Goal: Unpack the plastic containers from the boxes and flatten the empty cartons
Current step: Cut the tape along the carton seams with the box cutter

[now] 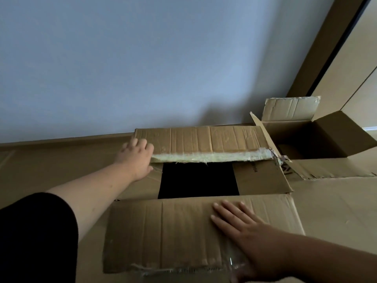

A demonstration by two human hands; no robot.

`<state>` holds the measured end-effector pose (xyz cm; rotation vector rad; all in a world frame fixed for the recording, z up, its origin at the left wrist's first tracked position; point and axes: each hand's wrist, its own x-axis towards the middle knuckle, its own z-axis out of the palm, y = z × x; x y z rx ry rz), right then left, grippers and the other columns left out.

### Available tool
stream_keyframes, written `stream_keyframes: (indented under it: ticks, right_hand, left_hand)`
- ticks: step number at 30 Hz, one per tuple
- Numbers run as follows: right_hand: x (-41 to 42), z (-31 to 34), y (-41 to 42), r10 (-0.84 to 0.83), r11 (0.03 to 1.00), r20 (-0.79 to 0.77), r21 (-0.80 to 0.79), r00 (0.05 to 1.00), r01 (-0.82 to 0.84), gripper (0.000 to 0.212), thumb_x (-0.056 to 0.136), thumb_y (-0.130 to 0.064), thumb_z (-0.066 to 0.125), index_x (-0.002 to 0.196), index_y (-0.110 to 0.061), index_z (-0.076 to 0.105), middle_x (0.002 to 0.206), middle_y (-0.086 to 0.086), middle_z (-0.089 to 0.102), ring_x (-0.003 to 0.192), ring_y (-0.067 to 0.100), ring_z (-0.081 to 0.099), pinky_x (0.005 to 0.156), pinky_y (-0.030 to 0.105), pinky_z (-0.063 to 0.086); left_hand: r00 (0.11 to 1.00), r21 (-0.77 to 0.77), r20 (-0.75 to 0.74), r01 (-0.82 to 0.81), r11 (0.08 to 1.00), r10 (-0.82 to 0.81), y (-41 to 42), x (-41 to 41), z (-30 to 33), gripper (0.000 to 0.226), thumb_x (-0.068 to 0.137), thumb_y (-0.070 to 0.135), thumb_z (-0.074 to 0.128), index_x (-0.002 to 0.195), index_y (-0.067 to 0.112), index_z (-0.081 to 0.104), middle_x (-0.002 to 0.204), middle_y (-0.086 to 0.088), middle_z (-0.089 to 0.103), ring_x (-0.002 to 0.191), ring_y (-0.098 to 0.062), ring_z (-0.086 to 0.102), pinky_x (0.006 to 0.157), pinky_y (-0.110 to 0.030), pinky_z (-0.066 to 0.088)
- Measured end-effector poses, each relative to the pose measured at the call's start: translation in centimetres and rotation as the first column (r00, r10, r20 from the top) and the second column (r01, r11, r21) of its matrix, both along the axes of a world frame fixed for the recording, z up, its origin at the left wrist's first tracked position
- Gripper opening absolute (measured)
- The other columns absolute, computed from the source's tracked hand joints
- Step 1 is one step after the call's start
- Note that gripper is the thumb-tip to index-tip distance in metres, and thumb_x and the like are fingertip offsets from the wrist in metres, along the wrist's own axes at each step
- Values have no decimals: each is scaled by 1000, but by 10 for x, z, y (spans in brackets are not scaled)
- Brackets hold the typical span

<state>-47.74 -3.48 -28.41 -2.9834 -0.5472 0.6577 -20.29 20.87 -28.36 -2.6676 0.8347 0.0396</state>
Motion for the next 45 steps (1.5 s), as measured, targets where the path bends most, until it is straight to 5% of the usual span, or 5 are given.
stream_keyframes:
  ticks: [3,11,21,32,45]
  right_hand:
    - [13,-5,-13,12,990,36,142,999,-17,81,91,-74,33,155,-43,-7,157,-13,-34,143,9,-36,115,37,-22]
    - [67,-8,-60,-469,859,-63,197,881,472,72,72,-75,63,134,-40,51,128,-16,53,120,7,51,103,30,42]
    - [115,-28,-63,-588,806,88,-14,804,591,64,83,-67,58,140,-45,42,153,-5,32,145,23,24,119,52,15]
    - [129,-47,-58,-624,743,198,-149,756,652,86,83,-51,60,152,-32,14,162,7,-20,149,36,-19,104,78,-9]
    - [130,-48,-55,-620,749,201,-136,758,648,85,86,-48,57,153,-31,8,162,6,-22,149,36,-19,106,78,-8]
  left_hand:
    - [994,-54,60,-84,995,87,5,11,-18,57,88,52,58,130,19,38,138,-7,36,127,-30,34,102,-42,34]
    - [991,-405,127,14,914,41,12,33,-20,31,97,28,51,122,10,55,125,-12,59,112,-30,54,88,-40,46]
    - [862,-923,14,-184,337,506,-4,89,43,40,86,39,71,102,10,48,113,-14,52,101,-35,55,79,-44,48]
    - [957,-392,-232,-254,884,173,-39,129,-2,96,81,68,61,156,24,20,165,0,14,150,-27,17,117,-50,28]
    - [985,-200,21,-165,966,173,-45,119,-44,46,90,43,62,125,17,49,129,-7,58,119,-30,52,91,-44,47]
